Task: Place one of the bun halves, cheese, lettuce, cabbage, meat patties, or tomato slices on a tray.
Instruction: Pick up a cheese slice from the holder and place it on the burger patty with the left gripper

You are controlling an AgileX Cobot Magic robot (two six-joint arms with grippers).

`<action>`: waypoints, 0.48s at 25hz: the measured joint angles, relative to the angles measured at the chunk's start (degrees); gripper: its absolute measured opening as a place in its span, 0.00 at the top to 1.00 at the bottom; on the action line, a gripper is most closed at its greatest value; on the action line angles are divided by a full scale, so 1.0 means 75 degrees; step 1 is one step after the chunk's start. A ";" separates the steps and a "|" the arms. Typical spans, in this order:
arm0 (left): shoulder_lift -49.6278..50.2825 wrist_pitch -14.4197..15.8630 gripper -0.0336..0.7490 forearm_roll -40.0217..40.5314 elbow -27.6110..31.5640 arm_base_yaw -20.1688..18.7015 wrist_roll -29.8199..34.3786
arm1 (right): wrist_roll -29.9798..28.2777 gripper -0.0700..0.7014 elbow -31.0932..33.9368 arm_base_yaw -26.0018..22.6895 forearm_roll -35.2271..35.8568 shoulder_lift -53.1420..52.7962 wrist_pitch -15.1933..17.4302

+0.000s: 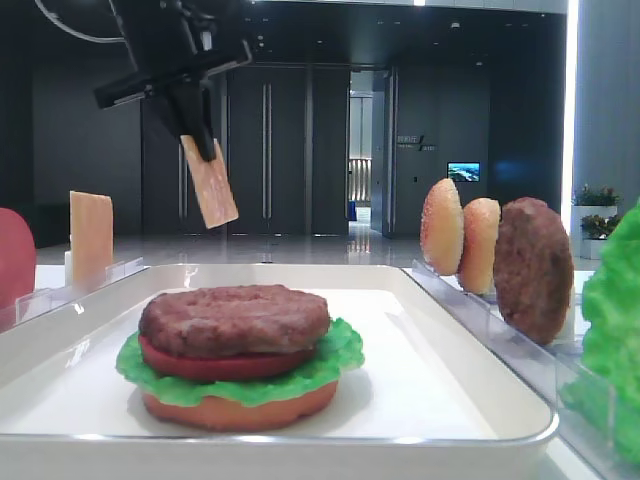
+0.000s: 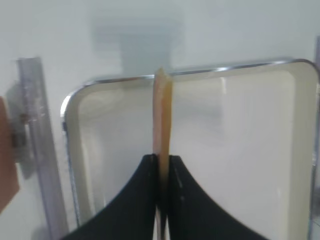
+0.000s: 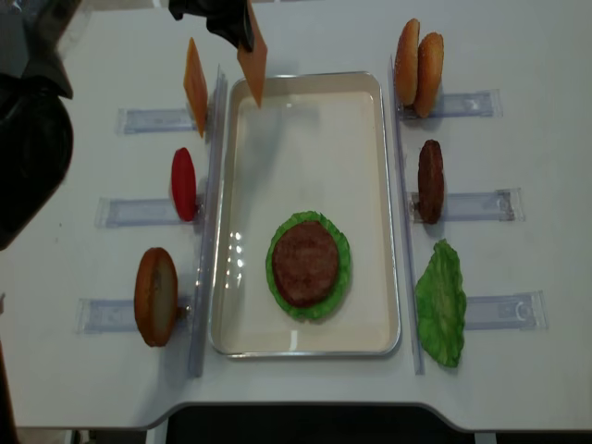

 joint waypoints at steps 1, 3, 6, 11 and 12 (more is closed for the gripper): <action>-0.0069 0.0000 0.92 -0.0244 0.0000 0.0000 0.0160 | 0.0000 0.21 0.0000 0.0000 0.0000 0.0000 0.0000; -0.0204 0.0009 0.92 -0.0852 0.0000 0.0000 0.0499 | 0.0000 0.21 0.0000 0.0000 0.0000 0.0000 0.0000; -0.0417 0.0009 0.92 -0.1712 0.0032 -0.0047 0.1103 | 0.0000 0.21 0.0000 0.0000 0.0000 0.0000 0.0000; -0.0809 0.0009 0.92 -0.3086 0.0756 -0.0211 0.2192 | 0.0000 0.21 0.0000 0.0000 0.0000 0.0000 0.0000; -0.0890 0.0009 0.92 -0.3272 0.0950 -0.0222 0.2406 | 0.0000 0.21 0.0000 0.0000 0.0000 0.0000 0.0000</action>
